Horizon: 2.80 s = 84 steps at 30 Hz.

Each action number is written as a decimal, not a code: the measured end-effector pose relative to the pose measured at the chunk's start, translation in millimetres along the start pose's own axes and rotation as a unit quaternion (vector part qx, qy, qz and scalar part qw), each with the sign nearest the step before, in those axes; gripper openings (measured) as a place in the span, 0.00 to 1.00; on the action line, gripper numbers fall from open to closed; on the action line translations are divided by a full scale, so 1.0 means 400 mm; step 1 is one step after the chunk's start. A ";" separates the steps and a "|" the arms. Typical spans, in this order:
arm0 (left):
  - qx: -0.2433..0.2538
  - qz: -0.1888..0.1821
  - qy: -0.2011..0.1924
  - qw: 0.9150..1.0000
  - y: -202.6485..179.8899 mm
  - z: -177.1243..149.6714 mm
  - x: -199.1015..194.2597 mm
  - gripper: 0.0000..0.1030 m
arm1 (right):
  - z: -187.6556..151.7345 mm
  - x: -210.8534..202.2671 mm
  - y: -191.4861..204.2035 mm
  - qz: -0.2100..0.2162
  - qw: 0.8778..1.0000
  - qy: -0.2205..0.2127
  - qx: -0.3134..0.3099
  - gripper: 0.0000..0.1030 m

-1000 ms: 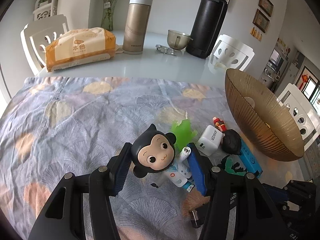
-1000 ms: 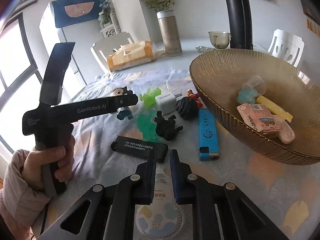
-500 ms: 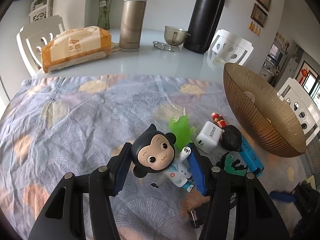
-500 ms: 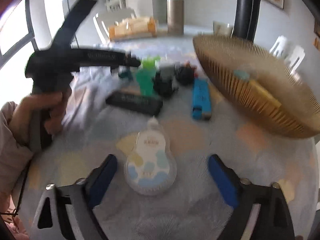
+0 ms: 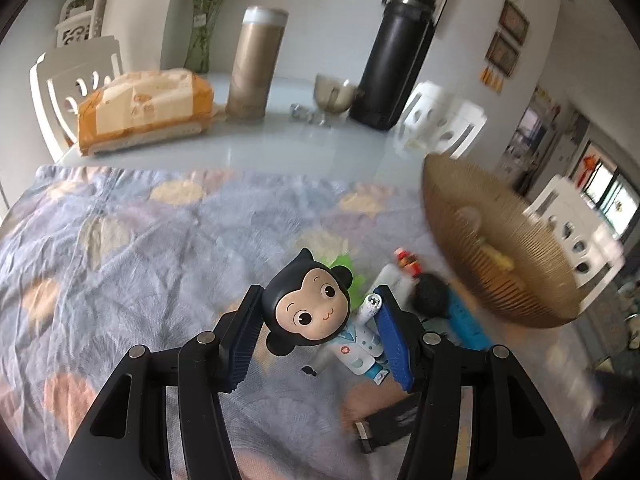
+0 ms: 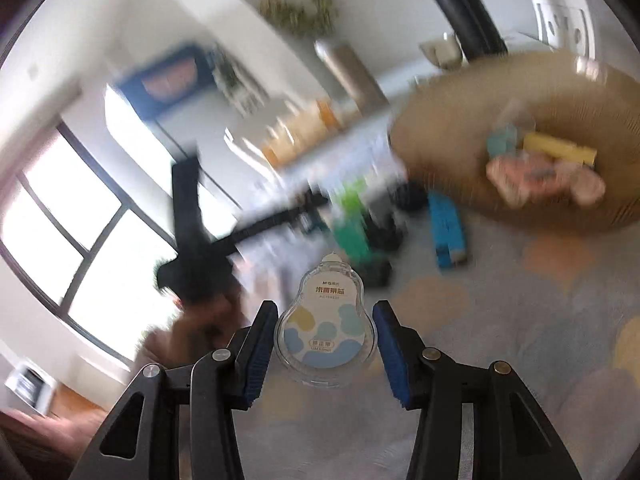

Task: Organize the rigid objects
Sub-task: 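Carry the monkey figure and white container into the amber bowl and open both tools, then move the left tool to the black USB stick while the right tool reaches the translucent green toy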

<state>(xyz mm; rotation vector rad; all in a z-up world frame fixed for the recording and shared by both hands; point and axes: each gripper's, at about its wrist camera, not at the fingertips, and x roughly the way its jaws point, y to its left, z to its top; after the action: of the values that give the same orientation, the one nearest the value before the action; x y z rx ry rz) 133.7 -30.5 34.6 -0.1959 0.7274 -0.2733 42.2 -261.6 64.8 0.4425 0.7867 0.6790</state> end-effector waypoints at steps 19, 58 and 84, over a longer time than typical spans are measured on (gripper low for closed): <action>0.128 -0.075 0.031 0.988 -0.392 0.117 0.121 0.51 | 0.184 -0.142 -0.188 -0.166 0.975 -0.147 0.022 0.47; 0.075 0.010 0.114 0.991 -0.080 -0.117 -0.037 0.98 | 0.051 0.097 0.112 -0.111 0.988 -0.014 -0.102 0.96; 0.177 0.018 0.127 0.976 -0.136 -0.136 0.045 0.93 | 0.012 0.121 0.057 -0.158 0.983 -0.009 -0.089 0.12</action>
<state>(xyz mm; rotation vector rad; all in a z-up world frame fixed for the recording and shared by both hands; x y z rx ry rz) 99.8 -92.0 -1.7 0.1942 0.9206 -0.3929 61.9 -212.4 57.3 0.1551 0.7511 0.4426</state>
